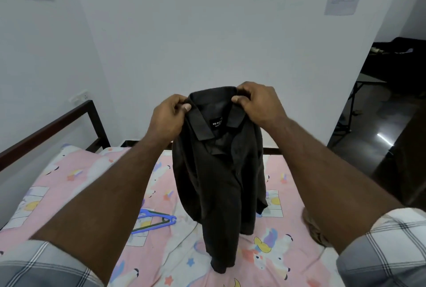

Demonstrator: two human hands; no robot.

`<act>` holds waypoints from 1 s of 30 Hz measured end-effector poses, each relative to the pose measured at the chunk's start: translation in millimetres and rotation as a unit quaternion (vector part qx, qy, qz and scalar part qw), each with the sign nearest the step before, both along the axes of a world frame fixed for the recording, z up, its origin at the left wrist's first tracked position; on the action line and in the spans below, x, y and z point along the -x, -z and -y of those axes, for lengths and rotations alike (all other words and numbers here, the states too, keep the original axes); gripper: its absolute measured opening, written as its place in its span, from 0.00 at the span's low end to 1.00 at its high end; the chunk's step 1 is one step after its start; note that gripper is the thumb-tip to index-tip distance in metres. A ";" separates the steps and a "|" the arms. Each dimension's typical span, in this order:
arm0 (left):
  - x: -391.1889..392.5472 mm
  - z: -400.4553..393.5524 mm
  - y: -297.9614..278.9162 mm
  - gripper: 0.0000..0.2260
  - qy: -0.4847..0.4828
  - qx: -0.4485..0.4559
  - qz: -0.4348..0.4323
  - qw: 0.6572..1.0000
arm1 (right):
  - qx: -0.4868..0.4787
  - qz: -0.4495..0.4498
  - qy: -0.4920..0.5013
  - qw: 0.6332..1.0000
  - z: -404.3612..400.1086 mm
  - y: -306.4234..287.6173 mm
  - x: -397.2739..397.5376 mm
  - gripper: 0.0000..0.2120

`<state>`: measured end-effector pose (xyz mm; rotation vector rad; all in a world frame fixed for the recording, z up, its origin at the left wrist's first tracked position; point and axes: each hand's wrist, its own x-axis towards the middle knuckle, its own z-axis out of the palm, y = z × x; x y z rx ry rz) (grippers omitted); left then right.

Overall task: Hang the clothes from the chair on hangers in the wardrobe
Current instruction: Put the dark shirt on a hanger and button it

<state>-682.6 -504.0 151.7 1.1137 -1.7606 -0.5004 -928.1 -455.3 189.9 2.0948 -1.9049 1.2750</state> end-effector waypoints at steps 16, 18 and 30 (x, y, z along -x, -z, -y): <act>12.8 17.1 -2.2 0.05 0.055 -0.055 0.035 0.996 | -0.111 -0.018 -0.002 0.994 -25.8 -3.1 21.4 0.09; 15.4 26.1 18.3 0.05 0.066 -0.102 0.051 0.991 | -0.136 0.003 -0.002 0.991 -19.5 17.7 28.0 0.08; 80.3 125.2 156.2 0.05 0.028 -0.155 0.171 0.973 | -0.274 0.024 0.011 0.961 91.9 179.5 82.5 0.10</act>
